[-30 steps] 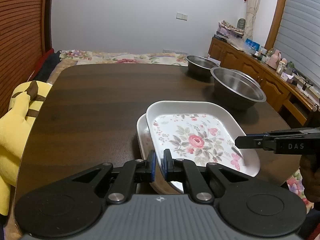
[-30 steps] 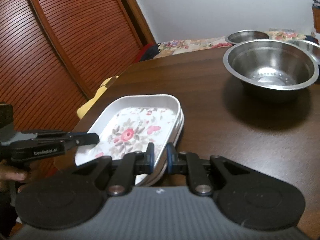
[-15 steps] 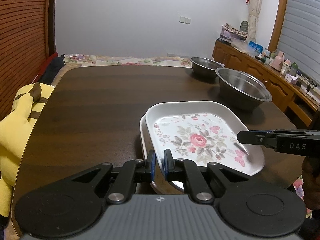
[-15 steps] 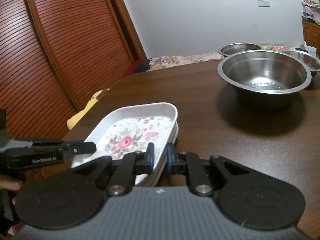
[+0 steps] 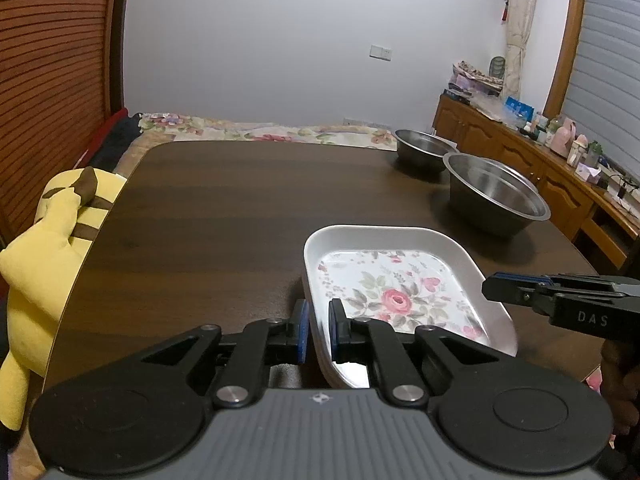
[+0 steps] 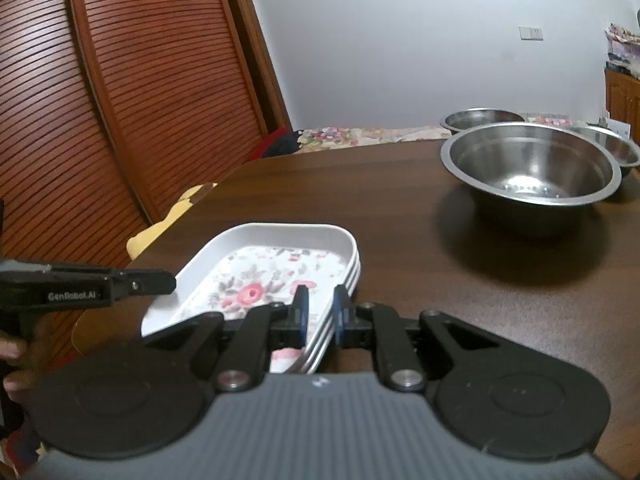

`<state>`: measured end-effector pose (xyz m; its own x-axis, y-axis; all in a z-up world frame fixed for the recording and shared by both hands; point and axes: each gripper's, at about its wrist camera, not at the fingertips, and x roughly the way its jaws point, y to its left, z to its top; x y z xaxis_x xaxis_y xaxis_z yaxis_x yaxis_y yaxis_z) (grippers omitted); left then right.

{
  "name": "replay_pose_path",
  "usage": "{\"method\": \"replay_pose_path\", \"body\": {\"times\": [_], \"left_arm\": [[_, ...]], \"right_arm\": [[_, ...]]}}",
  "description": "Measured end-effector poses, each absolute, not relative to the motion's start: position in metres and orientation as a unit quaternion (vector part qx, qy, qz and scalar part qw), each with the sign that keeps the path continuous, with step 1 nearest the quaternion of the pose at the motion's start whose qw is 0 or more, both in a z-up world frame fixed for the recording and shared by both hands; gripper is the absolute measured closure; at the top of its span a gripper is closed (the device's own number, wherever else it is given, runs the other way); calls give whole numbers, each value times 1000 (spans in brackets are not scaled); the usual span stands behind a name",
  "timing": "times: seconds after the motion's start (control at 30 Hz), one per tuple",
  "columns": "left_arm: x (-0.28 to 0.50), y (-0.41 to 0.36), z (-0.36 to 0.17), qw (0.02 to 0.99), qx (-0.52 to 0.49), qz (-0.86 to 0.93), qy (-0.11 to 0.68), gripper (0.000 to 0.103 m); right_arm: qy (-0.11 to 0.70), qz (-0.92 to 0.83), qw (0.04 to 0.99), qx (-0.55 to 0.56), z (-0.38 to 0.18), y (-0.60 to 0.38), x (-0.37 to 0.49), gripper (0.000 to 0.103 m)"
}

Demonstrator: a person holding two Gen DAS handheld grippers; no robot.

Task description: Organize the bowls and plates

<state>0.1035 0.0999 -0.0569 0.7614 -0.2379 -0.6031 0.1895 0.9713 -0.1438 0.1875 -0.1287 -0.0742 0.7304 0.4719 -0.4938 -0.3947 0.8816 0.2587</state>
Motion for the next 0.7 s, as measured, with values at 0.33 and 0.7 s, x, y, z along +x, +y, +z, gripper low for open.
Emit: {"method": "replay_pose_path", "body": {"times": [0.33,0.7], "left_arm": [[101,91,-46,944,-16,-117,309,93],[110,55,-30,947,6,-145,285,90]], "right_arm": [[264,220,938,40,-65,-135,177,89],[228,191,954,42,-43,-173,166,88]]}}
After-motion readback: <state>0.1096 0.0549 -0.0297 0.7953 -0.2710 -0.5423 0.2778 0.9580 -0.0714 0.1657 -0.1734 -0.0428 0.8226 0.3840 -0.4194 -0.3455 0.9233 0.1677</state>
